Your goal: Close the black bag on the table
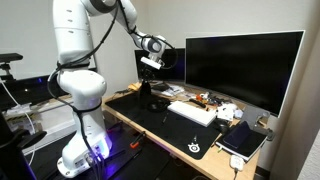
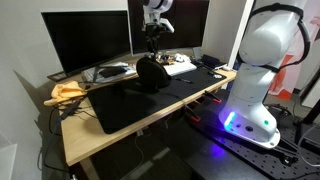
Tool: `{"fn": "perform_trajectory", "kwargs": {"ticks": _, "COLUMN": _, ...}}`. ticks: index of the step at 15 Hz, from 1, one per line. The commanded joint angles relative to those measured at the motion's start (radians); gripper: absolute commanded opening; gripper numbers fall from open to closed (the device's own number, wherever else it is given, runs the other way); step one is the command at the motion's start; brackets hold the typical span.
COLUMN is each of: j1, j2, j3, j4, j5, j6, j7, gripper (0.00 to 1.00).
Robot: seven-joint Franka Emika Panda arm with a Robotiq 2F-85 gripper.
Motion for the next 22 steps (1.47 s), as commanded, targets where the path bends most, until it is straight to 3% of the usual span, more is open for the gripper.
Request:
{"fn": "perform_trajectory", "kwargs": {"ticks": 1, "j1": -0.048, "j2": 0.11, "j3": -0.018, "j4": 0.086, "j5": 0.027, "j6": -0.054, "j7": -0.152, "gripper": 0.01}}
{"fn": "perform_trajectory", "kwargs": {"ticks": 10, "j1": -0.133, "j2": 0.234, "j3": -0.024, "j4": 0.208, "j5": 0.066, "j6": -0.164, "j7": -0.315, "gripper": 0.01}}
{"fn": "perform_trajectory", "kwargs": {"ticks": 22, "j1": -0.226, "j2": 0.298, "j3": -0.043, "j4": 0.236, "j5": 0.118, "j6": -0.198, "j7": -0.403, "gripper": 0.01}}
